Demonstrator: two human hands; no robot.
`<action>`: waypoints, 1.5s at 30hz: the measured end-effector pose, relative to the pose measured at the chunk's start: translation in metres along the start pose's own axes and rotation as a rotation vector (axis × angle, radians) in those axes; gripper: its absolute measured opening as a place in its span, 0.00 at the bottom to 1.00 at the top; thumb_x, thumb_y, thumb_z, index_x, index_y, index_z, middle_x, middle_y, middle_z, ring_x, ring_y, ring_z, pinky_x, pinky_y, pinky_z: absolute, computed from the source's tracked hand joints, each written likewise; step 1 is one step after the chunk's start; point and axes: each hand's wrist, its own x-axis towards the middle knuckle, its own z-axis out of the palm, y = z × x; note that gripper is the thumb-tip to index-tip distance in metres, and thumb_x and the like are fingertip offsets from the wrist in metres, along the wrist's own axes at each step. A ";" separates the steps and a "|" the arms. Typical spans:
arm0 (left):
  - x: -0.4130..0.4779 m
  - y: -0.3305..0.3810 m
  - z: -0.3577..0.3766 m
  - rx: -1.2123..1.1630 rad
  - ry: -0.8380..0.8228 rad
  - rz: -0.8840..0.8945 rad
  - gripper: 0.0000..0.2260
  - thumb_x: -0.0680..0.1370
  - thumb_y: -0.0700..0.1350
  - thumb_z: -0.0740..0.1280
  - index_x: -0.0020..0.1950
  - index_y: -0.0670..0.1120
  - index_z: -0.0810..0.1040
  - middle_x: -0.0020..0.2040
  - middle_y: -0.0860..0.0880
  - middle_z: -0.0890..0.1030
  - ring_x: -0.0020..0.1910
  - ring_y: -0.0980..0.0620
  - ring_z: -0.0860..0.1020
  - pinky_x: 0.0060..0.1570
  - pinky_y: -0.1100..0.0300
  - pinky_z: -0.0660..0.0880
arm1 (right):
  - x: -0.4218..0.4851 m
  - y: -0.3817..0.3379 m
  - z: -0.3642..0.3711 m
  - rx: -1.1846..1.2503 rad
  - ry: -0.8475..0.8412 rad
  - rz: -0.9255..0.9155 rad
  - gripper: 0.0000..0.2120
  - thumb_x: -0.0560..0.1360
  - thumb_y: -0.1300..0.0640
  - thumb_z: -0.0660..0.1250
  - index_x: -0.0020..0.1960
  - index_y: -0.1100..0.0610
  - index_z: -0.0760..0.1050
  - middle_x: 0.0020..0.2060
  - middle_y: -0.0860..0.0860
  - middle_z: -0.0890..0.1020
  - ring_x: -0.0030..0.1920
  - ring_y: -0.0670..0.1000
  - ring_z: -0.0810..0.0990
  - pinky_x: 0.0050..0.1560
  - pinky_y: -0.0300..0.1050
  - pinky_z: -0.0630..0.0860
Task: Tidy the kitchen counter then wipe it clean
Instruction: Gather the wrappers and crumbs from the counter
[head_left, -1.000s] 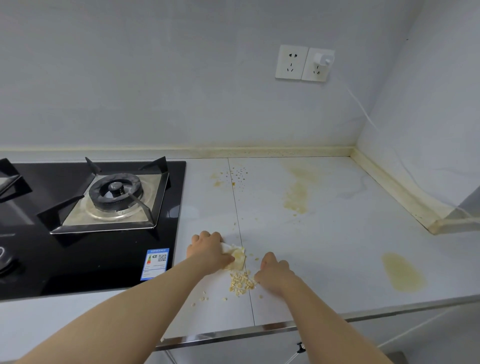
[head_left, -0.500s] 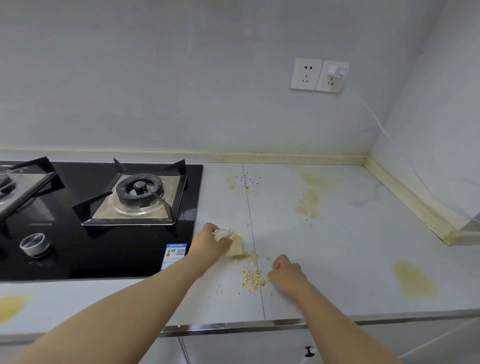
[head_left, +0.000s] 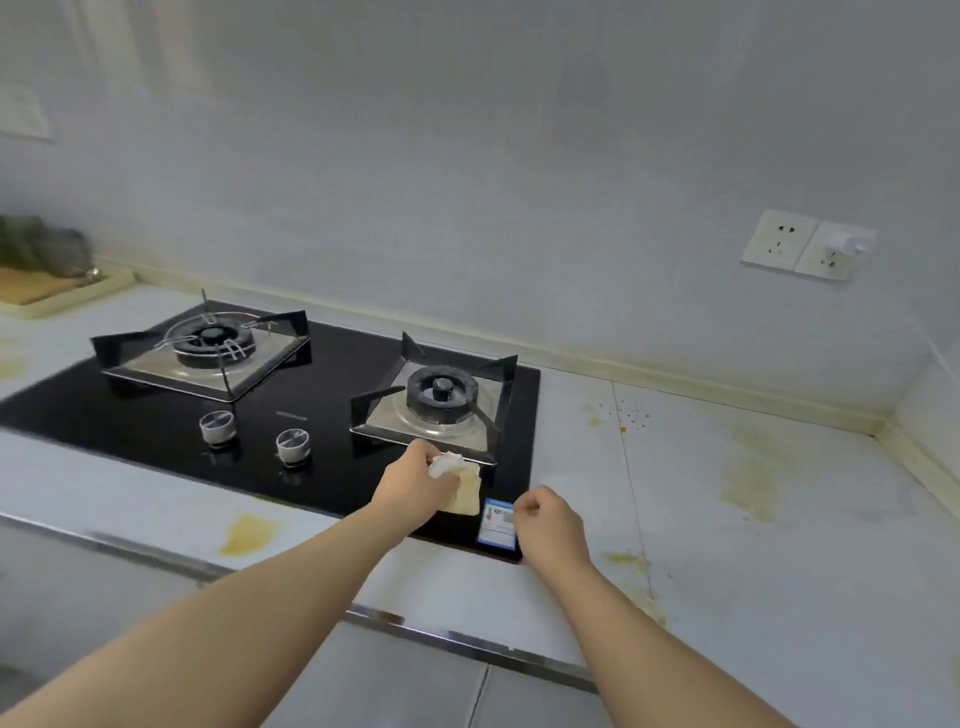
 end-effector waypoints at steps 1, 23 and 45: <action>-0.002 -0.015 -0.026 -0.021 0.038 -0.010 0.12 0.77 0.45 0.65 0.58 0.49 0.67 0.50 0.48 0.75 0.49 0.49 0.75 0.52 0.53 0.78 | -0.001 -0.019 0.021 -0.006 -0.039 -0.027 0.07 0.78 0.62 0.57 0.50 0.57 0.74 0.48 0.51 0.77 0.42 0.47 0.72 0.45 0.41 0.70; -0.102 -0.284 -0.456 -0.278 0.720 -0.300 0.09 0.75 0.44 0.65 0.53 0.47 0.69 0.50 0.46 0.75 0.43 0.47 0.75 0.48 0.52 0.77 | -0.140 -0.356 0.397 -0.022 -0.599 -0.402 0.09 0.76 0.62 0.54 0.46 0.57 0.72 0.38 0.48 0.74 0.35 0.48 0.70 0.36 0.40 0.68; 0.049 -0.409 -0.713 -0.295 0.894 -0.418 0.09 0.73 0.44 0.68 0.51 0.48 0.72 0.49 0.46 0.79 0.41 0.48 0.77 0.42 0.56 0.75 | -0.029 -0.581 0.657 -0.040 -0.706 -0.450 0.07 0.77 0.62 0.55 0.44 0.57 0.72 0.40 0.50 0.75 0.39 0.50 0.71 0.31 0.38 0.65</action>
